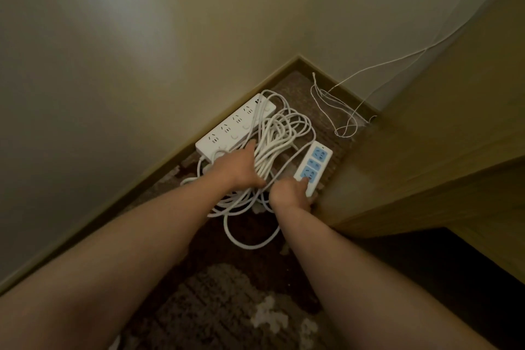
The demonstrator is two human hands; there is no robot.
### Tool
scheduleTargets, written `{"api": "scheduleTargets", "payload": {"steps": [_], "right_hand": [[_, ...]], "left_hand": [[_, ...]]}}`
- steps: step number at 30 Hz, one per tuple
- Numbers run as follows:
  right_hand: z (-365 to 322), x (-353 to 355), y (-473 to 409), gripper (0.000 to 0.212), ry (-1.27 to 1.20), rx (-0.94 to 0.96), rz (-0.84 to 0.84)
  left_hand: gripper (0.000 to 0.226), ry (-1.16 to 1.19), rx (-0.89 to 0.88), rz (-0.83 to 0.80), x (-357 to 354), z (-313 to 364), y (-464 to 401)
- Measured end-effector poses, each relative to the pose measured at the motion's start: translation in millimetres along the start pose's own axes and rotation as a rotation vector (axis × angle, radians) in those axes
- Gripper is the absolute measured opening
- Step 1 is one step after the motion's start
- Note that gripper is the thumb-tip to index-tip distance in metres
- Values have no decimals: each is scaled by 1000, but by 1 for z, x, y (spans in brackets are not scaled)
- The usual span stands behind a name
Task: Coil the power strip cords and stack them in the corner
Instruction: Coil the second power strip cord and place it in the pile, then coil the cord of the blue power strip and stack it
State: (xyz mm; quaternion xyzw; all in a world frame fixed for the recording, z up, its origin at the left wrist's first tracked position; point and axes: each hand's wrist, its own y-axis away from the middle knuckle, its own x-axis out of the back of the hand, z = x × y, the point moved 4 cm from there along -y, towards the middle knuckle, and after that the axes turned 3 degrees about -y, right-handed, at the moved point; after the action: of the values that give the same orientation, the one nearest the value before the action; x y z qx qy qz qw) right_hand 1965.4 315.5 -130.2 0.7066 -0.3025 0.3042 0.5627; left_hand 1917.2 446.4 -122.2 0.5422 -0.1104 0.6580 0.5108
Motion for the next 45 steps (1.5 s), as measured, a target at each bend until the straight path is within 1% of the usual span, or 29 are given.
{"api": "scheduleTargets", "payload": {"steps": [3,6,8,9,11,13,14,16,18,21,23,25,26,28,30,32,35,38,42,45], "right_hand": [[-3,3,0,47,-40,-13,6],[-4,4,3,48,-61,-21,5],[-2,4,5,48,-60,-11,3],[0,3,4,47,-52,-4,11],[1,2,5,45,-75,-6,16],[0,3,4,45,-111,-27,18],[0,3,5,45,-150,-58,14],[1,5,6,45,-243,-95,54],[-1,11,6,46,-330,-35,177],[-5,22,10,50,-468,102,346],[-3,24,10,51,-540,128,381],[-1,25,9,49,-575,146,394],[-3,25,9,48,-573,179,405],[-14,26,13,46,-513,316,439],[-29,26,17,47,-358,471,446],[-40,21,13,49,-189,527,393],[-48,12,0,53,-57,493,315],[-55,4,-10,55,-2,463,305],[-60,-4,-25,60,-72,410,320],[-60,-9,-37,61,-109,334,296]], "left_hand": [[86,21,-34,55,-6,4,4],[85,-2,-61,7,-8,13,-2],[79,-34,-94,-16,-8,20,-10],[74,-32,-113,-15,-4,24,-16],[70,7,-151,39,11,31,-30],[70,103,-157,113,26,31,-41],[70,139,-153,118,27,29,-45],[68,128,-135,58,13,21,-48],[70,91,-117,-18,-2,18,-51],[75,68,-100,-11,-7,20,-57],[80,5,-96,29,-7,22,-53],[92,-65,-116,72,-8,22,-43],[99,-133,-147,97,-7,21,-35],[110,-290,-226,160,-1,13,-17],[115,-394,-282,221,3,-3,2],[114,-464,-289,228,1,-21,16],[103,-498,-264,222,-4,-38,24],[90,-452,-256,263,-13,-38,24],[81,-311,-285,189,-35,-40,13],[71,-263,-302,185,-44,-48,4]]}}
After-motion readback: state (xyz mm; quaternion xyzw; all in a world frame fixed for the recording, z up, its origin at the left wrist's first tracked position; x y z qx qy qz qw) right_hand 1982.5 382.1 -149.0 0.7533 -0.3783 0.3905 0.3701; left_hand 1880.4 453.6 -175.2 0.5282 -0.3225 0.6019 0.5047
